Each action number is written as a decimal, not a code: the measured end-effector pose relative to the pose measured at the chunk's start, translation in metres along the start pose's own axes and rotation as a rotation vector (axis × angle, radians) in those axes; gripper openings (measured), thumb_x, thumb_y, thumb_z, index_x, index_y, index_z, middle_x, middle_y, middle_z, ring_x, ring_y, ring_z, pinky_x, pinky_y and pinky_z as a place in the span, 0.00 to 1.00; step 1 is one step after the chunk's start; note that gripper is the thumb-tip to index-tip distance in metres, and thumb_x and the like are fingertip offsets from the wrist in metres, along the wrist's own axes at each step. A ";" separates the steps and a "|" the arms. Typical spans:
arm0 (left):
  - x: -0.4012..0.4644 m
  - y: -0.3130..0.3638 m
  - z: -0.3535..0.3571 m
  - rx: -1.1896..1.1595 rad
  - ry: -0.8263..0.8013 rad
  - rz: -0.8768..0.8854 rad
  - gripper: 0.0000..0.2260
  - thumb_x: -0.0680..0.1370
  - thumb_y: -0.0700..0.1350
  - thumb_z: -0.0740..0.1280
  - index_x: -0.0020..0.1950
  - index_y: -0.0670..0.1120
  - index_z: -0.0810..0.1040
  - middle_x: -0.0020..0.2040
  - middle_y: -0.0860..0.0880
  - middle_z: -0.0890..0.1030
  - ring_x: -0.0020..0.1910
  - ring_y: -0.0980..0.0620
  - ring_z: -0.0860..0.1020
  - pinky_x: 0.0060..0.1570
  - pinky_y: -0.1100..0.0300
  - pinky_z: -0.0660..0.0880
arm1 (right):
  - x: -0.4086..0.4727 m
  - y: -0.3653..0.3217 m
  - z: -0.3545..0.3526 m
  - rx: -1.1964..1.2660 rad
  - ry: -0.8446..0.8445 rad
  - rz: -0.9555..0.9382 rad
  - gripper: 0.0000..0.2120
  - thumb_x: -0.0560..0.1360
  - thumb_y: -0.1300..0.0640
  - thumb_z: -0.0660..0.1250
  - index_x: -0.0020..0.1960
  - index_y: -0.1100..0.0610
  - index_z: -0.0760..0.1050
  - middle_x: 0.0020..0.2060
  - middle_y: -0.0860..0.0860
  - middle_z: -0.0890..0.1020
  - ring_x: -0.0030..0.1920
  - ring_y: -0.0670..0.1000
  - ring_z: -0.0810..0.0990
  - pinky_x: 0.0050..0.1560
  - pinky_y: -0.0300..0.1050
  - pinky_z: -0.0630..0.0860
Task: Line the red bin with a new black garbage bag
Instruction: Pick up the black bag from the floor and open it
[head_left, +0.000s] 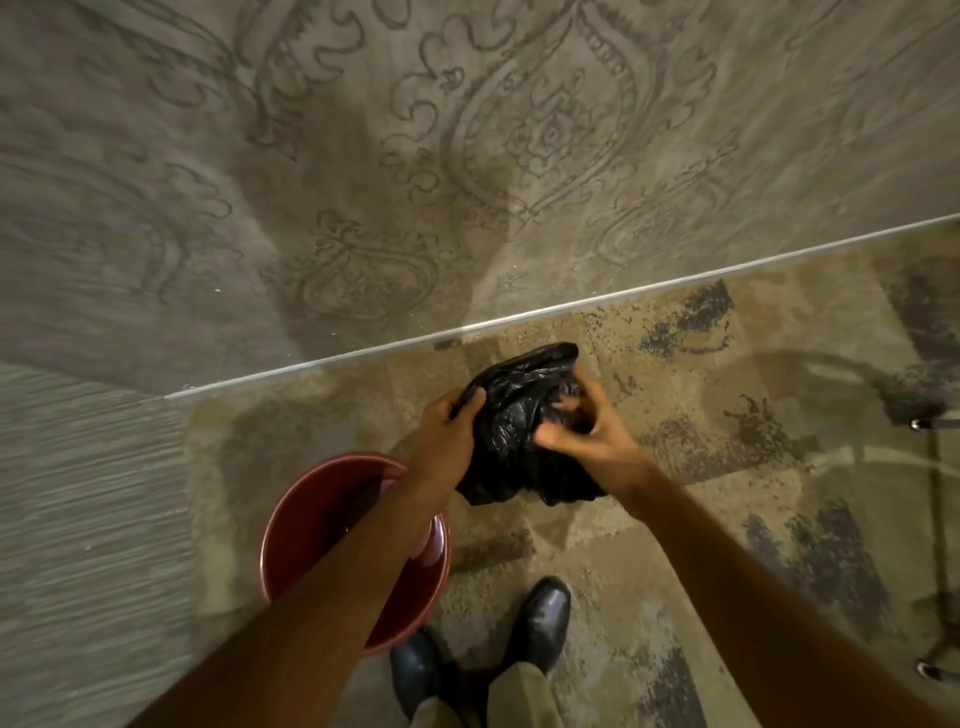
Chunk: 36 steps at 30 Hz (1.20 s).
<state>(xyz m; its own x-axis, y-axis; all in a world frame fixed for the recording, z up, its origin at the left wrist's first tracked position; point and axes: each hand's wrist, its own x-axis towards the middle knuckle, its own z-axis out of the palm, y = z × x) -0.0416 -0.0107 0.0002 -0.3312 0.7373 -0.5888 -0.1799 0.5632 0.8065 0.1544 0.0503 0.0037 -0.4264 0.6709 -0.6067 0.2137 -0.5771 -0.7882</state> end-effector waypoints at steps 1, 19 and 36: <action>-0.002 -0.002 -0.003 -0.005 -0.008 -0.005 0.07 0.82 0.51 0.65 0.52 0.55 0.83 0.45 0.56 0.87 0.47 0.58 0.85 0.46 0.67 0.79 | -0.003 0.002 0.011 -0.046 0.017 0.007 0.50 0.60 0.49 0.83 0.77 0.48 0.62 0.64 0.53 0.79 0.63 0.55 0.80 0.61 0.56 0.77; -0.006 -0.049 -0.098 0.331 0.387 0.027 0.07 0.81 0.43 0.64 0.58 0.45 0.79 0.52 0.48 0.83 0.55 0.45 0.81 0.52 0.54 0.77 | -0.026 0.013 0.005 0.310 0.496 0.089 0.14 0.79 0.66 0.60 0.45 0.57 0.84 0.46 0.58 0.87 0.45 0.57 0.86 0.38 0.52 0.83; -0.064 -0.033 -0.051 0.535 -0.349 0.268 0.08 0.78 0.36 0.69 0.56 0.43 0.83 0.37 0.61 0.84 0.37 0.66 0.82 0.38 0.67 0.77 | -0.018 -0.020 0.006 0.750 0.450 0.282 0.17 0.84 0.52 0.54 0.66 0.60 0.73 0.37 0.53 0.85 0.33 0.48 0.85 0.41 0.40 0.82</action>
<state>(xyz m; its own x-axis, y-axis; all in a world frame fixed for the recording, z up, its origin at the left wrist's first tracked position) -0.0621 -0.0959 0.0139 0.0331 0.9031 -0.4281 0.3780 0.3852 0.8419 0.1523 0.0471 0.0307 -0.0287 0.4863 -0.8733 -0.4351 -0.7926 -0.4271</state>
